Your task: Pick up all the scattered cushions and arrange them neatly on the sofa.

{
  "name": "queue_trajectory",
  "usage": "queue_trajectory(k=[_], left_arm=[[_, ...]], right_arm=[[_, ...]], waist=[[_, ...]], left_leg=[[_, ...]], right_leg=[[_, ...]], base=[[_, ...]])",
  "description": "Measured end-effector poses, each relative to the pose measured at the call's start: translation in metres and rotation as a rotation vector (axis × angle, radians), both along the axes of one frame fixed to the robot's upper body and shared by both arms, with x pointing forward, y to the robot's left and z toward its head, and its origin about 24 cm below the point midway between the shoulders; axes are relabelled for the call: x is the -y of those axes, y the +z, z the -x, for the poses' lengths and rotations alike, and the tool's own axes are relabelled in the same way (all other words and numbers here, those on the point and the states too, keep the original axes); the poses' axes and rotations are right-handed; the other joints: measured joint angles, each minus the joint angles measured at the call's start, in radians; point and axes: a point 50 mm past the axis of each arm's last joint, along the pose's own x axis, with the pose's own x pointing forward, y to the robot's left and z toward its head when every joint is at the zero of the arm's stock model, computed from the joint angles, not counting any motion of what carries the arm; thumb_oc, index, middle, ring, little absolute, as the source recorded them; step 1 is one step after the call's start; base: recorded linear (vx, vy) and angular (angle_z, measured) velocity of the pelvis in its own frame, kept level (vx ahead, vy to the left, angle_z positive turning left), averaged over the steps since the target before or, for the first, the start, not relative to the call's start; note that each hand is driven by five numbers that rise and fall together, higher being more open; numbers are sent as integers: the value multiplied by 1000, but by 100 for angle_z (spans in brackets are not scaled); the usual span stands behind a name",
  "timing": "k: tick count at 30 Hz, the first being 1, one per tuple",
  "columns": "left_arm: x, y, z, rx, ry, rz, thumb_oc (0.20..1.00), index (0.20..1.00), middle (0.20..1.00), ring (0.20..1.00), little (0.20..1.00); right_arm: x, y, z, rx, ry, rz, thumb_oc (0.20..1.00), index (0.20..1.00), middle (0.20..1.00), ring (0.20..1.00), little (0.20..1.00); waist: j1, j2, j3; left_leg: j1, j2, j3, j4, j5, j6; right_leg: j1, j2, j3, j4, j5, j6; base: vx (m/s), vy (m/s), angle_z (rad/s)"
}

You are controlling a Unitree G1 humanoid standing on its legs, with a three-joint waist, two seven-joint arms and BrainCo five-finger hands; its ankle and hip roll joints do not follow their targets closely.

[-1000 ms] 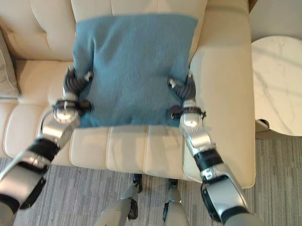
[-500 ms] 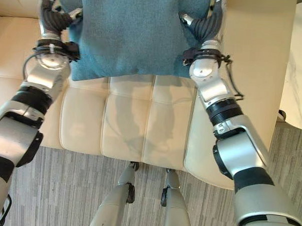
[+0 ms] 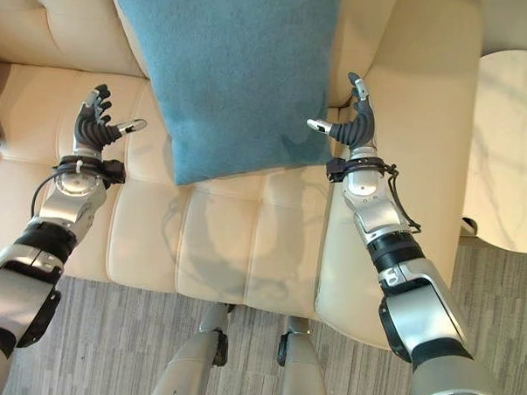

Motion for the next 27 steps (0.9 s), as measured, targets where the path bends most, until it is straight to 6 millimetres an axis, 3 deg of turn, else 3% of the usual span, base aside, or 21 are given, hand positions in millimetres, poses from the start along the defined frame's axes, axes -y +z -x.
queue_trajectory(k=[1,2,3,5,6,7,10,12,14,15,20,21,25,27], left_arm=[[-1,0,1,1,-7,-8,1000,1000,1000,1000,1000],[-2,1,6,22,-28,5,1000,1000,1000,1000,1000],[-5,-1,11,34,-33,18,1000,1000,1000,1000,1000],[-9,-14,20,12,-43,12,1000,1000,1000,1000,1000],[-11,-22,26,0,-52,17,1000,1000,1000,1000,1000],[-12,-31,47,23,-91,44,1000,1000,1000,1000,1000],[-25,-77,85,-92,-103,55,1000,1000,1000,1000,1000],[-34,-117,117,-223,-83,89,1000,1000,1000,1000,1000],[-36,-141,136,-305,-59,128,1000,1000,1000,1000,1000],[-35,-170,159,-412,-31,175,1000,1000,1000,1000,1000],[-25,-237,212,-697,40,258,1000,1000,1000,1000,1000],[-24,-259,235,-820,68,267,1000,1000,1000,1000,1000],[-19,-279,262,-936,96,302,1000,1000,1000,1000,1000],[-14,-281,262,-955,71,292,1000,1000,1000,1000,1000]], right_arm=[[2,1,1,3,1,3,1000,1000,1000,1000,1000],[9,2,5,9,11,6,1000,1000,1000,1000,1000],[11,0,8,6,26,17,1000,1000,1000,1000,1000],[20,-14,18,-31,53,61,1000,1000,1000,1000,1000],[24,-20,24,-42,68,70,1000,1000,1000,1000,1000],[27,-28,43,-34,123,83,1000,1000,1000,1000,1000],[39,-59,76,-109,183,134,1000,1000,1000,1000,1000],[63,-95,103,-234,141,147,1000,1000,1000,1000,1000],[76,-119,120,-310,93,111,1000,1000,1000,1000,1000],[84,-149,137,-421,50,65,1000,1000,1000,1000,1000],[91,-229,181,-728,-50,-42,1000,1000,1000,1000,1000],[97,-252,198,-848,-82,-33,1000,1000,1000,1000,1000],[102,-280,224,-1009,-123,-6,1000,1000,1000,1000,1000],[101,-290,232,-1060,-131,-16,1000,1000,1000,1000,1000]], waist=[[0,0,0],[2,-1,0],[2,-1,0],[-9,-4,0],[-9,-4,0],[-9,-7,1],[-14,-9,0],[-14,-15,-26],[-15,-14,-38],[-20,-16,-42],[-28,-5,-75],[-32,2,-109],[-35,1,-150],[-34,-8,-164]], left_leg=[[4,4,1,0,-9,-8],[19,13,2,0,-51,-15],[28,20,2,0,-65,-2],[54,25,4,0,-75,-6],[67,26,4,-1,-85,-14],[97,26,5,-1,-94,-13],[189,31,7,-3,-122,-1],[229,35,13,-7,-136,1],[251,34,13,-7,-142,4],[291,34,17,-7,-143,6],[401,31,28,-1,-165,23],[428,28,33,-1,-177,23],[484,21,55,-7,-192,33],[496,14,67,-7,-199,33]], right_leg=[[2,4,-1,0,-5,0],[13,14,-1,0,-30,-20],[17,22,1,0,-25,-34],[43,26,-1,0,-29,-30],[57,26,-1,0,-35,-32],[84,26,-1,0,-41,-42],[174,28,-3,-1,-72,-66],[216,30,-8,-1,-84,-69],[240,29,-17,-1,-93,-72],[280,29,-18,-1,-92,-63],[384,26,-12,-1,-107,-64],[407,23,-7,-1,-115,-60],[454,18,8,-4,-127,-52],[453,14,25,-6,-134,-40]], base=[[-24,-60,-21],[0,-57,-20],[-7,-48,-16],[28,-44,-5],[53,-38,-5],[65,-21,-7],[76,-15,-5],[63,-6,2],[51,8,6],[32,22,-1],[8,41,-7],[4,60,-12],[-74,73,-12],[-231,80,-18]])
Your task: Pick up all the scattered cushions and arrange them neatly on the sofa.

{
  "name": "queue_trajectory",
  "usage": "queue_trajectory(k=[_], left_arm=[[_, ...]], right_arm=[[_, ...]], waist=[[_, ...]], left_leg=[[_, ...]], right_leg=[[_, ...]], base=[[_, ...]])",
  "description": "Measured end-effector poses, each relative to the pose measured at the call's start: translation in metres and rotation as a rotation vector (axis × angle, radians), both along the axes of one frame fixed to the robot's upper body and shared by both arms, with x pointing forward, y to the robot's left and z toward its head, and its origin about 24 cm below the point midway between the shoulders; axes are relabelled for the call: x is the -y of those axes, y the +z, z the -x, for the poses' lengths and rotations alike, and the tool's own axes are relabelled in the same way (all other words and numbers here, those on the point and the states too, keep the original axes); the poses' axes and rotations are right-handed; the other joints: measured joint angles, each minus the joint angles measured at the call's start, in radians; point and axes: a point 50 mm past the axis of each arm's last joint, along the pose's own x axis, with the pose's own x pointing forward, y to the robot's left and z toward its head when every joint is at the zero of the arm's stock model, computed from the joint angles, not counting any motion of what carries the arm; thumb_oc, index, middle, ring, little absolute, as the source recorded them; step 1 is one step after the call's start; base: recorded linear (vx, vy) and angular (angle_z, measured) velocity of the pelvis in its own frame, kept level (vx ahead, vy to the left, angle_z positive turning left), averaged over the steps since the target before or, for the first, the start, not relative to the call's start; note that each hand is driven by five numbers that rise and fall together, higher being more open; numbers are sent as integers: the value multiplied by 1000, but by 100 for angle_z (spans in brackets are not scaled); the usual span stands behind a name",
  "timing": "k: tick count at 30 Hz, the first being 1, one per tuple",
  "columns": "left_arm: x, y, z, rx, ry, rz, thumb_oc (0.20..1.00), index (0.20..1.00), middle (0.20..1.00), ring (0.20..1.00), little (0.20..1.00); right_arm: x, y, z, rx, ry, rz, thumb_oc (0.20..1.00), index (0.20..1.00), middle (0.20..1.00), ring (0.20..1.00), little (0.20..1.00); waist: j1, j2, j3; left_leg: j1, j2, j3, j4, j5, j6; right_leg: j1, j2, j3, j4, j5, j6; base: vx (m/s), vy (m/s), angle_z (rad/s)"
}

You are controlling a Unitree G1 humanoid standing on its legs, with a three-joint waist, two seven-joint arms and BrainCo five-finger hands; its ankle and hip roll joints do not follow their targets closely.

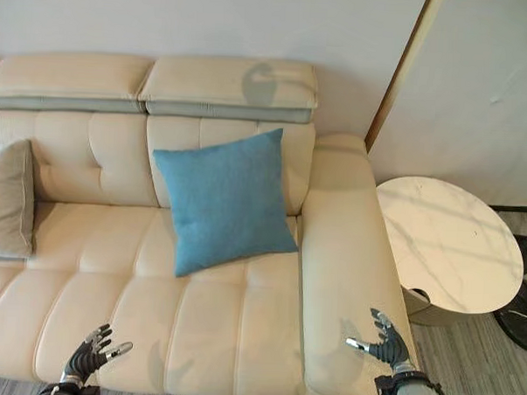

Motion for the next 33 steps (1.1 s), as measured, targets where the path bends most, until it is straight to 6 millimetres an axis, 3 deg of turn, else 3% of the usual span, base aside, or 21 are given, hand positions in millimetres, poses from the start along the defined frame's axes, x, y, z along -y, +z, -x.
queue_trajectory(k=[3,5,6,7,8,9,10,11,13,14,15,16,17,18,20,21,23,25,27,29,33], left_arm=[[-1,1,0,-5,-15,-20,1000,1000,1000,1000,1000],[-9,8,-6,15,-20,-54,1000,1000,1000,1000,1000],[-9,9,-10,27,-18,-54,1000,1000,1000,1000,1000],[-8,12,-18,53,-26,-53,1000,1000,1000,1000,1000],[-10,18,-23,83,-26,-65,1000,1000,1000,1000,1000],[-14,18,-19,68,-23,-79,1000,1000,1000,1000,1000],[-12,16,-21,67,-24,-76,1000,1000,1000,1000,1000],[-10,17,-29,83,-4,-70,1000,1000,1000,1000,1000],[-1,18,-34,106,-26,-53,1000,1000,1000,1000,1000],[0,19,-37,112,-37,-54,1000,1000,1000,1000,1000],[1,22,-44,127,-47,-57,1000,1000,1000,1000,1000],[1,21,-43,119,-48,-57,1000,1000,1000,1000,1000],[1,21,-43,117,-55,-54,1000,1000,1000,1000,1000],[1,21,-42,116,-58,-52,1000,1000,1000,1000,1000],[0,21,-42,119,-53,-52,1000,1000,1000,1000,1000],[2,23,-47,131,-60,-47,1000,1000,1000,1000,1000],[5,24,-52,144,-69,-46,1000,1000,1000,1000,1000],[5,27,-56,158,-74,-48,1000,1000,1000,1000,1000],[7,26,-57,149,-83,-48,1000,1000,1000,1000,1000],[6,23,-50,130,-80,-46,1000,1000,1000,1000,1000],[1,21,-40,105,-68,-59,1000,1000,1000,1000,1000]], right_arm=[[-3,0,-2,9,5,1,1000,1000,1000,1000,1000],[-7,2,-8,27,6,0,1000,1000,1000,1000,1000],[-7,-2,-8,18,-1,-2,1000,1000,1000,1000,1000],[-7,-5,-6,-7,-2,3,1000,1000,1000,1000,1000],[-13,-16,3,-74,21,-5,1000,1000,1000,1000,1000],[-14,-14,-2,-56,22,-4,1000,1000,1000,1000,1000],[-14,-10,-9,-34,26,2,1000,1000,1000,1000,1000],[-10,-9,-9,-26,1,10,1000,1000,1000,1000,1000],[-6,-3,-17,-4,3,30,1000,1000,1000,1000,1000],[-5,3,-27,27,9,40,1000,1000,1000,1000,1000],[-3,8,-32,46,11,51,1000,1000,1000,1000,1000],[-3,10,-35,53,19,54,1000,1000,1000,1000,1000],[-3,16,-37,82,21,57,1000,1000,1000,1000,1000],[2,22,-38,99,28,77,1000,1000,1000,1000,1000],[5,26,-42,113,22,82,1000,1000,1000,1000,1000],[10,27,-41,115,2,86,1000,1000,1000,1000,1000],[14,25,-39,102,-12,93,1000,1000,1000,1000,1000],[12,22,-38,93,-13,83,1000,1000,1000,1000,1000],[8,18,-37,81,-14,66,1000,1000,1000,1000,1000],[7,15,-33,65,-14,61,1000,1000,1000,1000,1000],[8,10,-26,35,-19,61,1000,1000,1000,1000,1000]], waist=[[9,-16,-10],[9,-32,-2],[6,-13,8],[8,-5,13],[37,7,20],[43,-17,18],[62,-28,22],[53,-8,27],[88,28,38],[91,34,57],[78,9,76],[86,-14,73],[64,-47,76],[42,-54,76],[32,-49,76],[26,-42,71],[13,-14,72],[14,-13,70],[15,-27,69],[16,-25,67],[17,-19,35]], left_leg=[[2,-10,45,6,5,15],[-22,-12,80,3,12,50],[-49,5,84,17,42,75],[-55,28,74,19,38,74],[-52,63,71,16,46,71],[-72,55,65,16,40,57],[-96,56,50,40,76,31],[-155,82,21,60,99,-28],[-177,122,9,45,133,-58],[-202,134,-10,52,188,-81],[-228,115,-58,54,268,-130],[-227,89,-87,80,253,-138],[-206,43,-94,156,128,-115],[-147,28,-85,180,25,-93],[-77,27,-78,188,-39,-78],[-15,28,-78,149,-48,-63],[58,45,-84,41,-44,-56],[61,50,-82,21,-59,-34],[69,31,-71,12,-60,-29],[90,22,-69,10,-72,-11],[94,7,-67,5,-81,-7]], right_leg=[[-18,-7,36,6,26,13],[-57,-40,-11,13,14,35],[-109,-38,-44,152,-40,54],[-169,-26,-51,334,-97,38],[-181,5,-16,610,-248,56],[-95,-6,-15,522,-276,60],[-58,9,-45,459,-324,42],[-40,60,-43,326,-304,-72],[-43,110,-41,251,-240,-96],[-70,125,-46,264,-213,-112],[-94,97,-61,274,-193,-147],[-97,78,-60,268,-179,-157],[-73,45,-66,218,-139,-155],[-59,41,-74,167,-107,-158],[-47,45,-70,133,-85,-156],[-43,53,-68,108,-71,-130],[-30,80,-84,65,-37,-117],[-27,88,-88,28,-7,-98],[-14,69,-74,1,21,-80],[10,57,-72,0,23,-75],[13,42,-71,0,18,-69]], base=[[-361,23,-46],[-452,8,-50],[-264,-92,1],[-184,-77,15],[-500,-386,15],[-425,-352,11],[-579,-409,26],[-357,-116,31],[-297,-64,0],[-297,-47,2],[-251,-34,6],[-323,-34,37],[-219,14,26],[-144,20,36],[-31,50,14],[-5,60,8],[-9,53,19],[19,37,11],[47,72,-3],[14,41,-3],[16,23,-1]])
